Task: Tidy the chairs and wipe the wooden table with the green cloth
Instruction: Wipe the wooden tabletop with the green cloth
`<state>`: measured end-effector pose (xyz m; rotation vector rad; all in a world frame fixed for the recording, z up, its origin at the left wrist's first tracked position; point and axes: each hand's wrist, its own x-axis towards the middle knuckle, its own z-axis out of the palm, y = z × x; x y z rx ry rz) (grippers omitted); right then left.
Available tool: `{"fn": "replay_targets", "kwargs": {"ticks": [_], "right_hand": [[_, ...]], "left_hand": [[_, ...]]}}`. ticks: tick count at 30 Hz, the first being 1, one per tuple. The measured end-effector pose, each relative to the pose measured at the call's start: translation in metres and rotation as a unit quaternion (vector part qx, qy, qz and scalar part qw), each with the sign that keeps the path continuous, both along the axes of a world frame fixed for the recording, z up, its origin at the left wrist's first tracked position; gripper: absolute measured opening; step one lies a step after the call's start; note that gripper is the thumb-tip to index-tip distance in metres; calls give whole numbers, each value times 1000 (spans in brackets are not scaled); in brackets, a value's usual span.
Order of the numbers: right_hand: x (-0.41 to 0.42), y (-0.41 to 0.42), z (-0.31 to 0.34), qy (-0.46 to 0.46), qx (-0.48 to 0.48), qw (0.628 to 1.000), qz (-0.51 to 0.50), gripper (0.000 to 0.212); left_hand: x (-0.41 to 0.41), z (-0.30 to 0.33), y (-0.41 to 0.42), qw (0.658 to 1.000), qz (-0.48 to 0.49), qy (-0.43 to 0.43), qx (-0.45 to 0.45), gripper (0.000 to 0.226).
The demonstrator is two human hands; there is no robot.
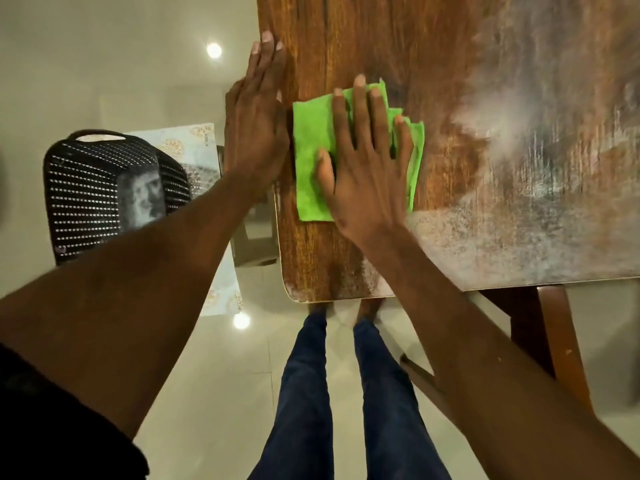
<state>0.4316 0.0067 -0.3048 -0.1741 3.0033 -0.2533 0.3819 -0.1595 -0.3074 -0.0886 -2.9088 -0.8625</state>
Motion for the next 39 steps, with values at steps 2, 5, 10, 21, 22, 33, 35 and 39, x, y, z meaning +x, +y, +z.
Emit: {"fn": "replay_targets", "kwargs": {"ticks": [2, 5, 10, 21, 22, 33, 35, 39], "right_hand": [[8, -16, -1, -3, -3, 1000, 17, 68], [32, -50, 6, -20, -22, 997, 67, 69], [76, -30, 11, -42, -63, 996, 52, 67], [28, 70, 1, -13, -23, 1000, -5, 72], [10, 72, 1, -10, -21, 1000, -11, 72], [128, -6, 15, -77, -62, 994, -40, 73], [129, -14, 14, -80, -63, 994, -42, 72], [124, 27, 11, -70, -55, 996, -5, 74]], "left_hand": [[-7, 2, -5, 998, 18, 21, 58, 48], [-13, 15, -4, 995, 60, 11, 82, 41], [-4, 21, 13, 998, 57, -30, 13, 50], [60, 6, 68, 992, 8, -43, -117, 58], [61, 7, 69, 992, 8, -42, -116, 57], [59, 5, 55, 999, 14, -27, 18, 55], [59, 4, 55, 999, 13, -30, 20, 52], [59, 6, 58, 999, 13, -30, 14, 50]]}}
